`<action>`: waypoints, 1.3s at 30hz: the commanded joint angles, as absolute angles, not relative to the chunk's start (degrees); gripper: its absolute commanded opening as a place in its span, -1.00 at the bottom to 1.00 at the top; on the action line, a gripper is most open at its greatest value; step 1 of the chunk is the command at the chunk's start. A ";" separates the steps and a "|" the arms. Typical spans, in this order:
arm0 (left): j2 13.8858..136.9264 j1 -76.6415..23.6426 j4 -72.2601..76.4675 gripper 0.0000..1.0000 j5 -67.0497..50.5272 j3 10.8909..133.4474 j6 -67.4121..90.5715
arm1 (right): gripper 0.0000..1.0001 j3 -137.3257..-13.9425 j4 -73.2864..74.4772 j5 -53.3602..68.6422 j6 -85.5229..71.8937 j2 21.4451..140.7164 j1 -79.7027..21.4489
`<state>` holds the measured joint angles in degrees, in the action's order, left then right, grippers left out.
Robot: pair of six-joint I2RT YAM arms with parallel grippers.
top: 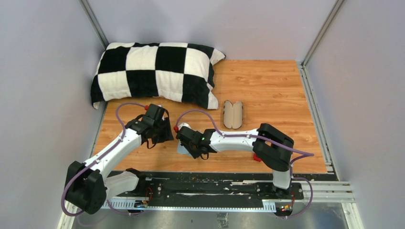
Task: Organize the sunglasses
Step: Adjust the glasses cleaning cloth at the center of the board.
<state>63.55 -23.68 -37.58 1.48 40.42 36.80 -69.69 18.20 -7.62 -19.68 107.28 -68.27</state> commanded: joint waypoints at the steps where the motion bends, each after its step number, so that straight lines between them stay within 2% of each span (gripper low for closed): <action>1: 63.49 -23.29 -37.19 0.06 2.00 39.99 36.92 | -0.57 -69.95 21.00 -9.62 -19.59 108.77 -69.08; 11: 63.48 -23.23 -37.28 0.04 2.13 40.16 36.87 | -0.99 -67.03 21.18 -11.50 -19.77 106.25 -69.04; 24: 66.08 -23.25 -36.28 0.04 0.36 41.13 35.82 | -1.00 -59.12 22.93 -14.19 -18.78 98.97 -68.99; 27: 66.66 -23.29 -35.93 0.04 -0.18 41.21 35.64 | -0.88 -57.61 23.30 -14.46 -17.64 97.57 -68.95; 30: 66.65 -23.29 -35.27 0.07 -1.81 41.35 35.52 | -0.53 -56.13 23.55 -15.27 -17.32 95.17 -68.95; 32: 66.79 -23.29 -34.88 0.09 -2.74 41.77 34.98 | -0.39 -55.38 23.63 -15.45 -17.01 92.95 -68.91; 36: 67.53 -23.29 -34.27 0.12 -4.64 42.65 32.88 | -0.27 -54.47 23.76 -15.29 -17.04 88.56 -67.99; 39: 68.69 -23.29 -33.87 0.15 -7.09 44.01 29.51 | -0.26 -54.97 22.98 -12.01 -19.41 86.61 -63.01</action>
